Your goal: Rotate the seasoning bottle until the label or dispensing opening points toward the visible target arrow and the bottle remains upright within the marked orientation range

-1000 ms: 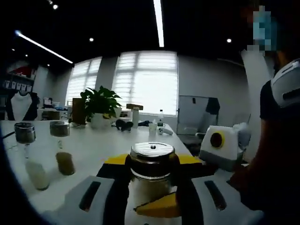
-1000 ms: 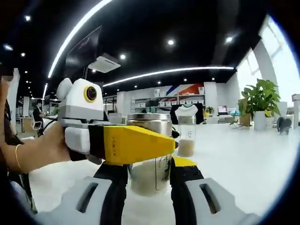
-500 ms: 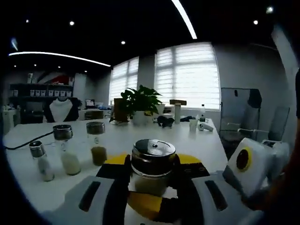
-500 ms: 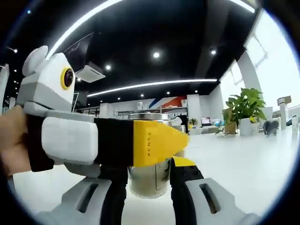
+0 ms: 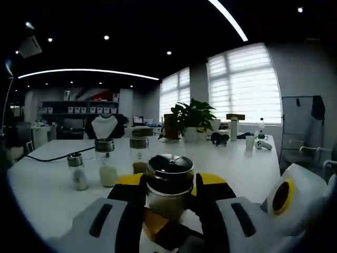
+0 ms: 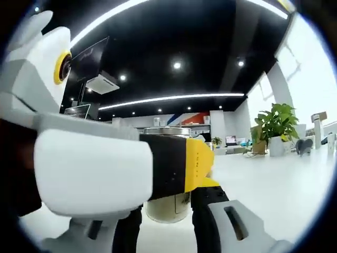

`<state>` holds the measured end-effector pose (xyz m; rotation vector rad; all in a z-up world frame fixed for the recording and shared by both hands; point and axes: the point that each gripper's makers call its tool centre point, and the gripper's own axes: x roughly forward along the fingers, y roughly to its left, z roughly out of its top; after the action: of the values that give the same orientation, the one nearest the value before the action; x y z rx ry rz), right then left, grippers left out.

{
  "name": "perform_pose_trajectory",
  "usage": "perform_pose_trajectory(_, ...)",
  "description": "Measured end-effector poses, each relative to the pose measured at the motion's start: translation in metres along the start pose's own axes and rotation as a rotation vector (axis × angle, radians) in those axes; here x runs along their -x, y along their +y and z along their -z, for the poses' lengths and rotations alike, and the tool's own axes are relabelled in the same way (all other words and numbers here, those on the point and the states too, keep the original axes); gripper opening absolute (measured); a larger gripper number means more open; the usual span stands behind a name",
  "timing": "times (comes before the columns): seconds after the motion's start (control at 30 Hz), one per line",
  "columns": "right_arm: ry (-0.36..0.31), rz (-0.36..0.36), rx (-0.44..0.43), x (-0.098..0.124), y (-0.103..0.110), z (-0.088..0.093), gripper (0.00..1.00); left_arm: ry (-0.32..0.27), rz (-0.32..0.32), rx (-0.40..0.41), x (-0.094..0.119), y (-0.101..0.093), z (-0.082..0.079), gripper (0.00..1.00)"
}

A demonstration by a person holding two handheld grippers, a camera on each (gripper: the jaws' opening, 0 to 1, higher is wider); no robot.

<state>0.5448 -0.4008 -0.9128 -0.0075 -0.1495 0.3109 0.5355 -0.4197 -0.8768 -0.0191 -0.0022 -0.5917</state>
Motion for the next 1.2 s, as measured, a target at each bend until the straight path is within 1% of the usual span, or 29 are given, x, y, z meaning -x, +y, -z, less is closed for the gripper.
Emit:
perform_pose_trajectory(0.03, 0.004, -0.004, 0.002, 0.000, 0.001, 0.001, 0.33, -0.009, -0.008, -0.001, 0.000, 0.000, -0.002, 0.40)
perform_pose_trajectory(0.1, 0.000, -0.011, -0.008, 0.000, 0.002, 0.001, 0.33, -0.010, -0.027, -0.012, 0.001, 0.002, -0.001, 0.39)
perform_pose_trajectory(0.13, 0.001, -0.012, -0.007, 0.000, 0.002, 0.001, 0.33, -0.021, -0.053, -0.022, 0.002, 0.005, 0.000, 0.37)
perform_pose_trajectory(0.23, 0.020, -0.025, 0.010, 0.000, 0.005, 0.005, 0.33, -0.029, -0.068, 0.009, 0.002, 0.009, 0.003, 0.37)
perform_pose_trajectory(0.3, 0.020, -0.029, 0.006, 0.000, 0.005, 0.005, 0.33, -0.035, -0.065, 0.016, 0.002, 0.010, 0.002, 0.37)
perform_pose_trajectory(0.4, 0.032, -0.039, 0.013, -0.001, 0.005, 0.008, 0.33, -0.020, -0.040, 0.026, -0.001, 0.012, 0.004, 0.37)
perform_pose_trajectory(0.57, 0.034, -0.064, 0.006, -0.001, 0.005, 0.009, 0.32, -0.011, 0.028, 0.005, -0.001, 0.010, 0.006, 0.37)
perform_pose_trajectory(0.67, 0.030, -0.096, -0.006, 0.000, 0.006, 0.009, 0.32, -0.002, 0.062, 0.001, -0.002, 0.009, 0.007, 0.36)
perform_pose_trajectory(0.73, 0.038, -0.143, -0.025, 0.001, 0.009, 0.010, 0.32, 0.014, 0.087, -0.016, -0.003, 0.010, 0.009, 0.36)
perform_pose_trajectory(0.77, 0.042, -0.168, -0.013, 0.002, 0.010, 0.011, 0.32, 0.017, 0.098, -0.020, -0.003, 0.009, 0.010, 0.36)
perform_pose_trajectory(0.87, 0.044, -0.183, -0.019, 0.003, 0.008, 0.011, 0.32, 0.015, 0.138, -0.034, -0.003, 0.004, 0.011, 0.36)
perform_pose_trajectory(0.93, 0.050, -0.195, -0.014, 0.004, 0.007, 0.012, 0.33, 0.015, 0.184, -0.064, -0.002, 0.000, 0.011, 0.36)
perform_pose_trajectory(0.97, 0.053, -0.212, -0.020, 0.005, 0.008, 0.012, 0.33, 0.013, 0.195, -0.062, -0.002, 0.000, 0.011, 0.36)
perform_pose_trajectory(1.03, 0.048, -0.230, -0.046, 0.005, 0.007, 0.012, 0.34, 0.009, 0.249, -0.073, 0.000, -0.005, 0.010, 0.36)
perform_pose_trajectory(1.07, 0.042, -0.248, -0.049, 0.005, 0.008, 0.010, 0.35, -0.002, 0.258, -0.066, 0.002, -0.003, 0.009, 0.36)
perform_pose_trajectory(1.13, 0.041, -0.271, -0.042, 0.006, 0.007, 0.010, 0.37, -0.008, 0.302, -0.060, 0.003, -0.004, 0.007, 0.36)
perform_pose_trajectory(1.17, 0.047, -0.279, -0.042, 0.006, 0.007, 0.011, 0.38, -0.005, 0.328, -0.073, 0.004, -0.006, 0.008, 0.36)
perform_pose_trajectory(1.2, 0.058, -0.290, -0.040, 0.007, 0.007, 0.013, 0.40, 0.021, 0.350, -0.111, 0.005, -0.006, 0.012, 0.36)
